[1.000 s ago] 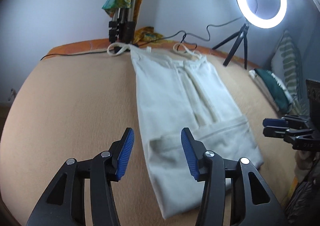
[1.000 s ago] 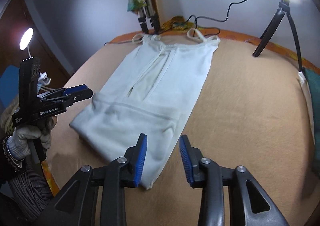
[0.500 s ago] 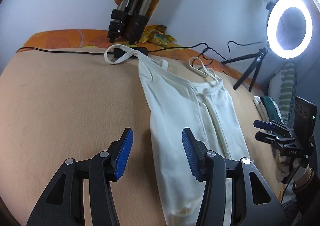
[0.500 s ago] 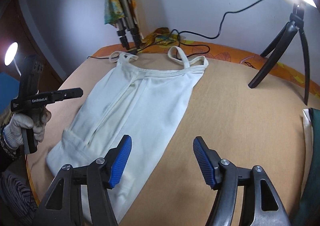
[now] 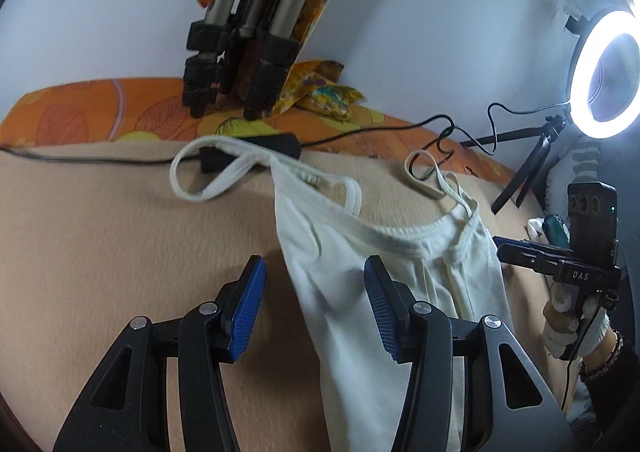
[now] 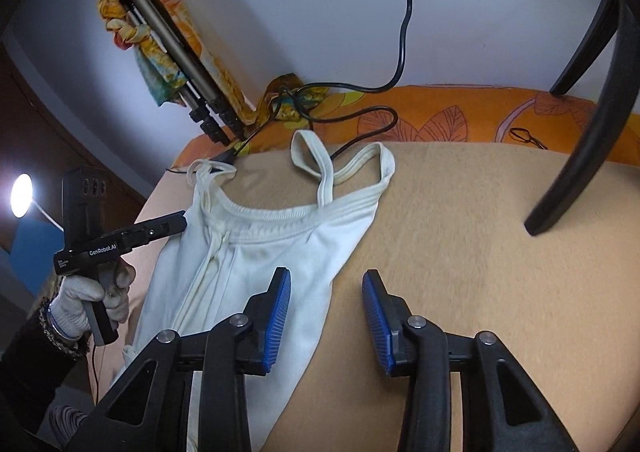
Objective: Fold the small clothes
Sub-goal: 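Move both open tools toward the straps of the tank top, then grasp a strap with the left tool while the right tool grasps the other strap, lift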
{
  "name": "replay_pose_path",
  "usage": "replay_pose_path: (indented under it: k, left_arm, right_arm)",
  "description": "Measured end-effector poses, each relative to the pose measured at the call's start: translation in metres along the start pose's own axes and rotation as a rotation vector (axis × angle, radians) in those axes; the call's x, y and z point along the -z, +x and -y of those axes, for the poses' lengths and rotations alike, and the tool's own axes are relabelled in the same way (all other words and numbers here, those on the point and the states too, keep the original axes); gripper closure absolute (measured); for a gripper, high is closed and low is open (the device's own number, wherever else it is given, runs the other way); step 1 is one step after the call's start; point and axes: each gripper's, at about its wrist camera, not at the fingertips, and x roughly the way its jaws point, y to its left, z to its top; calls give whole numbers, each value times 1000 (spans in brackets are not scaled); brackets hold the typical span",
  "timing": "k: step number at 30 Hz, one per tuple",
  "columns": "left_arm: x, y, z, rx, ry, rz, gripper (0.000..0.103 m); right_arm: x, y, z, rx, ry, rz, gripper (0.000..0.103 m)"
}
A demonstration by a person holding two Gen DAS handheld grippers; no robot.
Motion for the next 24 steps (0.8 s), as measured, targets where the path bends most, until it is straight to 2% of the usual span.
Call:
replay_pose_path:
  k: [9,11,14,16,18,24]
  left_arm:
    - [-18,17,5,-15,30,9,56]
    - [-19,20,6,-26,42,6,75]
    - [-20,25,5,-2,38,-14,95]
    - [-21,25,3,17,23,-14,98]
    - [-22,22,3,24,18,-10,99]
    - [-23,-5,9,71,6,40,100]
  right_arm:
    - [-20,20,-1,-3,9,3,63]
    - [-23,24,-3,9,-3,2,65]
    - [-25,30,-6,20,-14,-9,83]
    - [-27,31,-8,28,-15,-7,95]
    - [-29,28,-10,23,-12,6,98]
    - [-32,0,-32,10,-63,56,99]
